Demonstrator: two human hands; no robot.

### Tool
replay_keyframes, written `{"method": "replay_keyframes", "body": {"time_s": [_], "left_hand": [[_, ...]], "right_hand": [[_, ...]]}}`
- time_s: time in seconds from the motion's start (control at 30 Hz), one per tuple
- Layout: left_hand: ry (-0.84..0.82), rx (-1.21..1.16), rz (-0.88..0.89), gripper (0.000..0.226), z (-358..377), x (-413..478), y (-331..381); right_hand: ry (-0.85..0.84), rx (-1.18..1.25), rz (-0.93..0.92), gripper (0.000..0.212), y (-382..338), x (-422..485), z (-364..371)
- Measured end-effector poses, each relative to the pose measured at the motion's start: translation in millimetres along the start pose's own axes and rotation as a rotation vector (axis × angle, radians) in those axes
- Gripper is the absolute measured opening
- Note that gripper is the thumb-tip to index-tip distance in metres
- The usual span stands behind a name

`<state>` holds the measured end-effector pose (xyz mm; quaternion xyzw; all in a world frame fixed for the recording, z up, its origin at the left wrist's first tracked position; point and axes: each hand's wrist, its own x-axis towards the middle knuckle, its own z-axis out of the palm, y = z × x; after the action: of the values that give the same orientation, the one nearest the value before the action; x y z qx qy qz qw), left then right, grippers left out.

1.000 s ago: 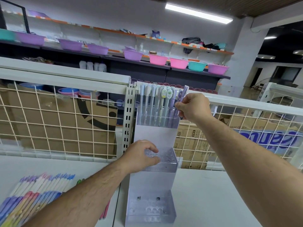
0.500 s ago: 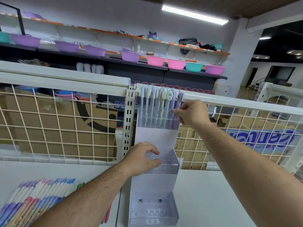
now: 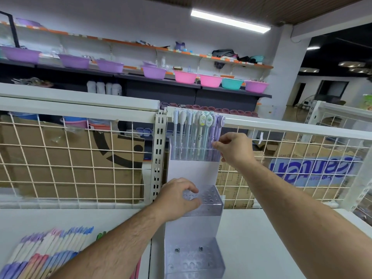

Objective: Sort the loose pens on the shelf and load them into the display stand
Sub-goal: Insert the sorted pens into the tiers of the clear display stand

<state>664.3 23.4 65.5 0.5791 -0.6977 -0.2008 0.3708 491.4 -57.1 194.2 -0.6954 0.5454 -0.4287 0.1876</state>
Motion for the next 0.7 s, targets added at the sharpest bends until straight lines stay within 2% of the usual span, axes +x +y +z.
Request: {"method": "replay_keyframes", "body": {"time_s": [0.2,0.4,0.53,0.7], "left_hand": [[0.009,0.023,0.023,0.033,0.2,0.0,-0.4],[-0.008,0.024,0.053,0.037,-2.1,1.8,-3.6],[-0.040,0.042,0.092,0.038,-5.9,1.0,-2.8],[-0.092,0.030,0.064,0.041,-11.8,-9.9,-1.7]], "right_hand": [[0.064,0.031,0.008,0.010,4.0,-11.9,4.4],[0.132,-0.038,0.001,0.033,10.7,-36.6,10.3],[0.071,-0.127,0.012,0.040,16.2,-61.9,11.3],[-0.098,-0.221,0.007,0.053,26.7,-96.0,13.3]]}}
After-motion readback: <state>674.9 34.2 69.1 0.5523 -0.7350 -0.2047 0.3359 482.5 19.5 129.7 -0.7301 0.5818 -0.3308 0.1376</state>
